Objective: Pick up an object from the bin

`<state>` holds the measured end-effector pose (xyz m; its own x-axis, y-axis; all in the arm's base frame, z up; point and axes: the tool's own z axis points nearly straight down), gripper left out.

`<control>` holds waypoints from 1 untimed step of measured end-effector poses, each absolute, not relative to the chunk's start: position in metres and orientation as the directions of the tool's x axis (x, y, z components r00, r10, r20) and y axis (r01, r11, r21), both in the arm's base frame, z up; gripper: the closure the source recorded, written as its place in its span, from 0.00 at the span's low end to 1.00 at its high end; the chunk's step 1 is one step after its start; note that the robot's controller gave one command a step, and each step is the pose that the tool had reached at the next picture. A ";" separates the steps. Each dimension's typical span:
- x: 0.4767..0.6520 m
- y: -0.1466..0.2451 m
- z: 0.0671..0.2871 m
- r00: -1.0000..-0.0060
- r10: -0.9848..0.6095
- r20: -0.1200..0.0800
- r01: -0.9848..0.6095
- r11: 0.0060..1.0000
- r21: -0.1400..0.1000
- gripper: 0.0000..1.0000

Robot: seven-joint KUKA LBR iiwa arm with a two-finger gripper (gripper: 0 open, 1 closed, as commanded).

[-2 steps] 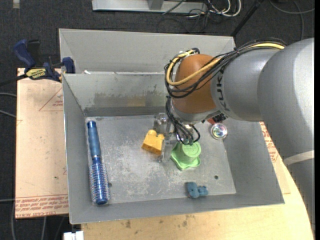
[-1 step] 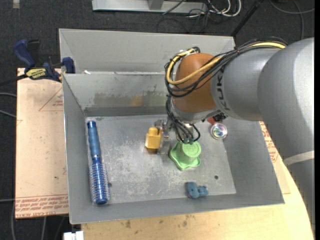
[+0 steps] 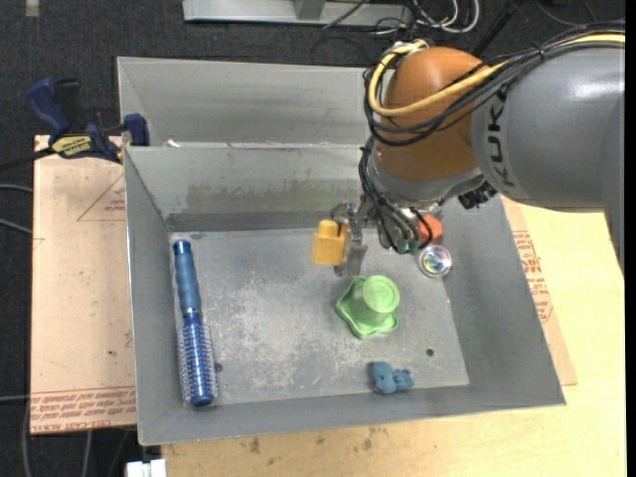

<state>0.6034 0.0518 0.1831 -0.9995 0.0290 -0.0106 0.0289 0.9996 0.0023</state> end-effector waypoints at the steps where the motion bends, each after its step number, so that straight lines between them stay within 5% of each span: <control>1: 0.600 0.053 0.238 -0.999 0.043 -0.009 0.043 0.999 0.002 1.00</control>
Offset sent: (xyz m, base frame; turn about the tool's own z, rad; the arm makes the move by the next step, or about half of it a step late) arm -0.0050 0.0002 0.0511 0.0155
